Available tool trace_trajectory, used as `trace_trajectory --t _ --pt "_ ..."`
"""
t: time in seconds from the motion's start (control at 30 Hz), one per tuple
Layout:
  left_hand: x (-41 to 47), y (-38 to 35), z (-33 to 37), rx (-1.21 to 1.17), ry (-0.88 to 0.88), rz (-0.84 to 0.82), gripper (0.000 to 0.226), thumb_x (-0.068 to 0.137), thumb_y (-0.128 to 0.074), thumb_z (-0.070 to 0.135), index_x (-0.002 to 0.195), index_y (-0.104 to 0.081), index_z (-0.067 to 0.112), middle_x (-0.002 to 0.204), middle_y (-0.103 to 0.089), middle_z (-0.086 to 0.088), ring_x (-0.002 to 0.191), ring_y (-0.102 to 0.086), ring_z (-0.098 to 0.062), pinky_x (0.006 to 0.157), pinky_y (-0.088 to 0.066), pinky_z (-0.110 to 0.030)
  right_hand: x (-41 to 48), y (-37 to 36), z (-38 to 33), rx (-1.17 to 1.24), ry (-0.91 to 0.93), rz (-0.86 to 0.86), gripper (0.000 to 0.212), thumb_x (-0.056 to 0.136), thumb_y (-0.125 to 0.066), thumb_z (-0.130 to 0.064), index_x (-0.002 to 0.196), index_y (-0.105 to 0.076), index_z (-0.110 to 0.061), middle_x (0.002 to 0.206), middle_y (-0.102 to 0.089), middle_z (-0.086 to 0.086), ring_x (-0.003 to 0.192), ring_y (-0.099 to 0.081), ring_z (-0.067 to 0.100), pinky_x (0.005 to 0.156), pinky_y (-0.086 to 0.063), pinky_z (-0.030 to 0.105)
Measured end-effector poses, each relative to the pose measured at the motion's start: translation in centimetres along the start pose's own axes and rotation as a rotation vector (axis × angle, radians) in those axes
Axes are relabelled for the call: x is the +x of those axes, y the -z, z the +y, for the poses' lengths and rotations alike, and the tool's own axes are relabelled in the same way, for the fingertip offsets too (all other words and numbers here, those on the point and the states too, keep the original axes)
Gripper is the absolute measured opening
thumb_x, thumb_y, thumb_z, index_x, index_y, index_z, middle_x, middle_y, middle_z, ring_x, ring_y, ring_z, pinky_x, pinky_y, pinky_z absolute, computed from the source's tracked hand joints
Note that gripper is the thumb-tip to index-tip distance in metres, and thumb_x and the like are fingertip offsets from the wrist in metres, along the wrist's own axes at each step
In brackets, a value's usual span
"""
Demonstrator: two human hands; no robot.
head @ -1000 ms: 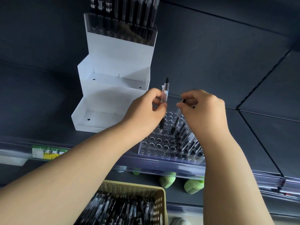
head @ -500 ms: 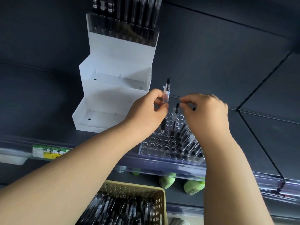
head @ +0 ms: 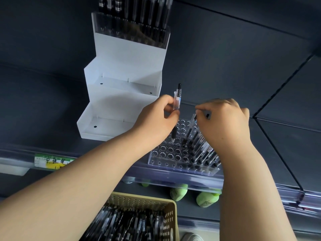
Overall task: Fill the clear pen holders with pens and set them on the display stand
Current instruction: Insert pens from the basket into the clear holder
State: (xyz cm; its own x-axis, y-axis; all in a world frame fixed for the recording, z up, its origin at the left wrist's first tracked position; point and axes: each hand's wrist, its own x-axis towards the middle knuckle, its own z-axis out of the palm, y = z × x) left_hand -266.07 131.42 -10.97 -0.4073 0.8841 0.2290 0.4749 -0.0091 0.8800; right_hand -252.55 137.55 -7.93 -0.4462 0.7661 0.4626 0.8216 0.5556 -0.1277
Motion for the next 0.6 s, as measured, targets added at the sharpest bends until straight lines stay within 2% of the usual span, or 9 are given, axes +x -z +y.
trace_trajectory --t 0.1,0.27,0.4,0.6 --pt "-0.08 -0.10 0.10 -0.022 0.006 -0.008 0.012 0.092 -0.057 0.023 0.103 -0.056 0.025 0.086 -0.060 0.015 0.074 -0.059 -0.007 0.067 -0.047 -0.021 -0.03 0.16 0.19 -0.020 -0.016 -0.018 0.023 0.092 -0.048 -0.025 0.093 -0.071 -0.027 0.101 -0.067 -0.005 0.105 -0.046 0.023 0.075 -0.017 0.031" --pt "-0.24 -0.32 0.12 0.001 0.007 -0.022 0.012 0.092 -0.057 0.024 0.103 -0.057 0.028 0.088 -0.061 0.016 0.077 -0.058 -0.002 0.062 -0.040 -0.010 -0.19 0.20 0.09 -0.017 -0.025 -0.022 0.025 0.093 -0.046 -0.025 0.092 -0.071 -0.028 0.099 -0.067 -0.004 0.103 -0.046 0.023 0.074 -0.016 0.030" --pt "-0.27 -0.49 0.08 0.003 -0.004 -0.039 0.011 0.091 -0.057 0.024 0.101 -0.056 0.029 0.084 -0.060 0.017 0.072 -0.054 0.002 0.057 -0.037 -0.004 -0.20 0.36 0.09 -0.027 -0.029 -0.024 0.026 0.092 -0.046 -0.024 0.088 -0.071 -0.026 0.096 -0.067 -0.002 0.099 -0.045 0.024 0.074 -0.017 0.031" --pt "-0.33 -0.73 -0.08 -0.015 -0.015 -0.051 0.011 0.091 -0.058 0.022 0.096 -0.054 0.031 0.081 -0.059 0.017 0.071 -0.055 -0.001 0.057 -0.037 -0.005 -0.27 0.90 -0.04 -0.038 -0.047 -0.043 0.027 0.091 -0.045 -0.022 0.083 -0.071 -0.020 0.089 -0.065 0.002 0.093 -0.043 0.024 0.073 -0.017 0.031"
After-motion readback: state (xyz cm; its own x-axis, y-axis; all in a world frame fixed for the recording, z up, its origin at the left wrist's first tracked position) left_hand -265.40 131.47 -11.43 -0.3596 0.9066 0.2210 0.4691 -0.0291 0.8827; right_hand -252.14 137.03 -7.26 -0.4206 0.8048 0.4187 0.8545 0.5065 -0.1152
